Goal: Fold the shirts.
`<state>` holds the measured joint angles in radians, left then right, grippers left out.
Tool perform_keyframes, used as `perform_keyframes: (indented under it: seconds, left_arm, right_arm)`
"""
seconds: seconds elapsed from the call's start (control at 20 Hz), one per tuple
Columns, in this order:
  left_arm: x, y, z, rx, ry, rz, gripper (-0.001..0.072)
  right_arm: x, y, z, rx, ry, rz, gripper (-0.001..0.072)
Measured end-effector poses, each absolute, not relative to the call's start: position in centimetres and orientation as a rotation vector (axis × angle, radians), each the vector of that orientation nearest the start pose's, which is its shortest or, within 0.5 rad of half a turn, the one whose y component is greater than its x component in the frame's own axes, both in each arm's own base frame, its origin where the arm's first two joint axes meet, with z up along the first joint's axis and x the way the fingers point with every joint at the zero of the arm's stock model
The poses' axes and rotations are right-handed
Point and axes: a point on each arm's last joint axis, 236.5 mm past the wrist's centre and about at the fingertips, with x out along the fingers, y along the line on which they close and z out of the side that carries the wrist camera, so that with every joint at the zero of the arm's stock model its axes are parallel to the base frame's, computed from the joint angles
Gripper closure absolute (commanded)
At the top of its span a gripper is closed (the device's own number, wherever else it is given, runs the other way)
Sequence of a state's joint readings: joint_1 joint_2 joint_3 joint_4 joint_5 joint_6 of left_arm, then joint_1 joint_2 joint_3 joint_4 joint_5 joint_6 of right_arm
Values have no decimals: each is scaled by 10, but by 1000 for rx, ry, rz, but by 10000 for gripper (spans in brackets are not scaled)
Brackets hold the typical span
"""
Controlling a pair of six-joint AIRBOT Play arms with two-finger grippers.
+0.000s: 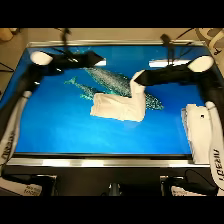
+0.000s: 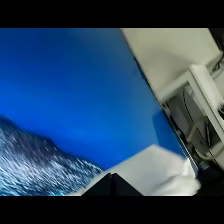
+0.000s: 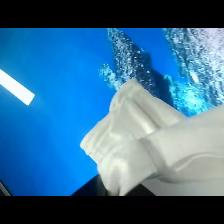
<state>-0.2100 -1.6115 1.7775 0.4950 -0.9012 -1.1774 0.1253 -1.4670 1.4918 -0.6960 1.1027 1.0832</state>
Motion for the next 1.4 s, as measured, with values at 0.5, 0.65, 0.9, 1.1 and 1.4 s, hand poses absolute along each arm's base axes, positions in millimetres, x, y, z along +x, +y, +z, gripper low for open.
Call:
perform_keyframes:
  seconds: [0.5, 0.65, 0.9, 1.1, 1.4]
  left_arm:
    - [450, -153, 359, -351, 349, -750, 682]
    - [444, -149, 357, -321, 360, -741, 682]
    - [441, -145, 347, -272, 395, -724, 681]
    - [440, -142, 338, -239, 424, -711, 682]
    - [439, -141, 333, -234, 446, -707, 682]
  right_arm:
    - [442, 368, 15, 451, 1023, 931, 90]
    - [448, 367, 11, 457, 1009, 926, 91]
    - [461, 281, 15, 261, 1030, 857, 89]
    - [438, 158, -30, 102, 1296, 657, 72]
    - [422, 140, -82, 258, 1419, 598, 77]
